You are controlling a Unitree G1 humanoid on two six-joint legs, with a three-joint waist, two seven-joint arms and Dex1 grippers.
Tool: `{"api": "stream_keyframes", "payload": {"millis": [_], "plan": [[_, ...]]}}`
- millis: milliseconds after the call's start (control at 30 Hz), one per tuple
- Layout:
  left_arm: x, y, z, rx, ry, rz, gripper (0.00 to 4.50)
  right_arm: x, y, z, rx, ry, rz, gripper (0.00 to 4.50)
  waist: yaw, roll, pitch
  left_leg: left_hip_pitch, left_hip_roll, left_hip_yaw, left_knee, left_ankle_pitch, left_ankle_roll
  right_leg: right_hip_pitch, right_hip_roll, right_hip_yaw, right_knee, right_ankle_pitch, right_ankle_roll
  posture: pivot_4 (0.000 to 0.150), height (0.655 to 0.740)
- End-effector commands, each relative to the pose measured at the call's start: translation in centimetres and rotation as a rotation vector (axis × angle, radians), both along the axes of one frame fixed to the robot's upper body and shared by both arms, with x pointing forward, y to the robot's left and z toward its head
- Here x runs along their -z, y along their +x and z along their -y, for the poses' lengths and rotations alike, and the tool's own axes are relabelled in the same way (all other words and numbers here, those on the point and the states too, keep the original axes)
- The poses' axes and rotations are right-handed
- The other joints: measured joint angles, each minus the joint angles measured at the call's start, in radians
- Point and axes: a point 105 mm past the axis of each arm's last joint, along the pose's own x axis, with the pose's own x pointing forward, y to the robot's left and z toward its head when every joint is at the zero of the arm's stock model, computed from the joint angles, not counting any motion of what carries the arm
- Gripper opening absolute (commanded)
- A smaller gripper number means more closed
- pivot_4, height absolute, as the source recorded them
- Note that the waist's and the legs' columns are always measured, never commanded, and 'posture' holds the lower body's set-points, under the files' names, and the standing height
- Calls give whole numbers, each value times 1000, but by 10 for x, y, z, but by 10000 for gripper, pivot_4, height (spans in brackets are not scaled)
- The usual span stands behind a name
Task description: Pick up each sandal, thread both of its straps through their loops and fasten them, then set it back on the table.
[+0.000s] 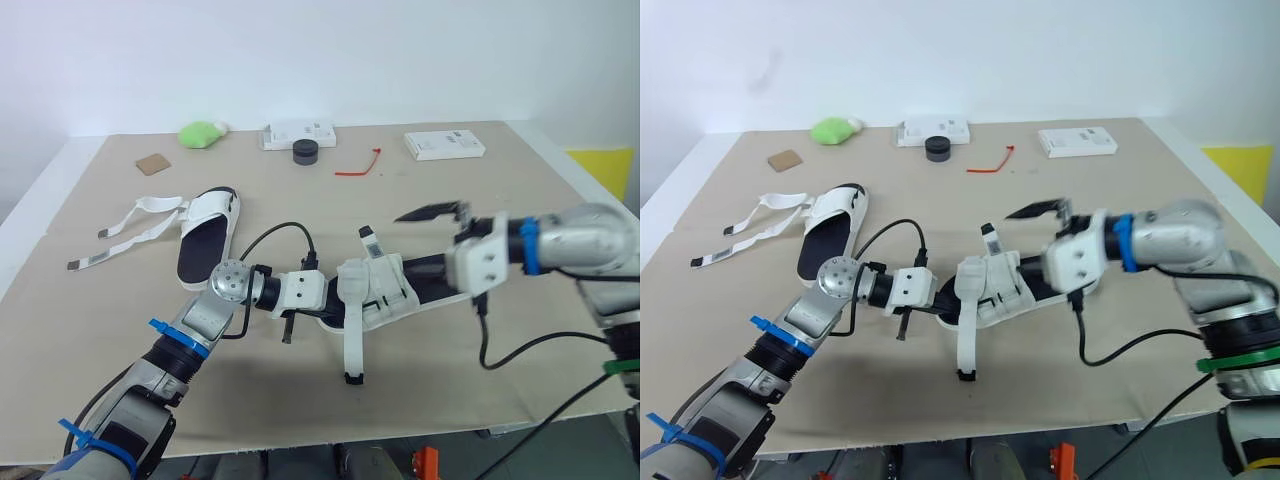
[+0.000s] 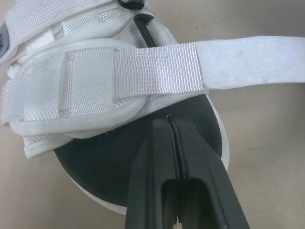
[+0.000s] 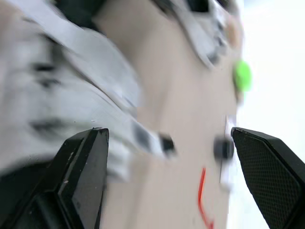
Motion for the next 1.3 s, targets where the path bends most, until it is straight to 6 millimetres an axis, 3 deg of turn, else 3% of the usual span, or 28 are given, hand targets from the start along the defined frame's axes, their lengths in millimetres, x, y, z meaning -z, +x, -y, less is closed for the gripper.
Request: {"api": "stream_keyframes", "payload": {"millis": [33, 133, 200, 300, 467, 667, 1000, 1233, 1300], "plan": [[21, -4, -6, -13, 66, -65, 0, -19, -39, -1, 86, 177, -394, 44066, 4, 1, 0, 0, 0, 0, -1, 0, 0, 0, 0, 0, 0, 0, -1, 1500, 7400], [22, -5, -6, -10, 66, -67, 0, -5, -97, -4, 148, 145, -944, 44066, 6, 5, 0, -1, -2, -1, -5, -2, 0, -1, -3, -1, 0, 1, -2, 1500, 7400], [22, -5, -6, -9, 67, -68, 0, -2, -113, -10, 175, 180, -1115, 44066, 3, 2, -2, 2, -2, -1, -7, -3, 0, 1, -3, -2, -1, -1, -2, 1500, 7400], [23, -6, -6, -7, 70, -67, 0, 7, -115, -19, 273, 318, -1306, 44066, 0, 0, -1, 6, -1, -1, -5, -3, 0, 5, -3, -3, -1, -5, 0, 1500, 7400], [24, -9, -7, -10, 67, -60, 0, 57, -102, -40, 547, 546, -1563, 44066, -3, -13, -4, 8, 0, 0, -4, -3, -1, 6, -3, -2, -2, -4, 0, 1500, 7400], [23, -13, -6, -11, 61, -54, 0, 86, -91, -51, 741, 605, -1645, 44066, -2, -11, -5, 0, -1, 0, -4, -3, 0, 0, -2, 0, -2, -3, 7, 1500, 7400], [19, -12, -5, -10, 62, -33, 0, 89, -86, -76, 703, 586, -1680, 44066, -2, -11, -5, -3, 0, -2, -5, -3, 1, -3, 0, -1, -2, -3, 6, 1500, 7400], [19, -11, -5, -7, 63, -4, 0, 96, -89, -83, 705, 537, -1686, 44066, -2, -11, -5, -4, 0, -2, -5, -3, 1, -3, 0, -1, -2, -3, 5, 1500, 7400], [17, -10, -5, 0, 50, 10, 0, 97, -88, -82, 706, 530, -1679, 36191, -2, -11, -5, -4, 0, -2, -5, -3, 1, -3, 0, -1, -2, -3, 5, 1500, 7400]]}}
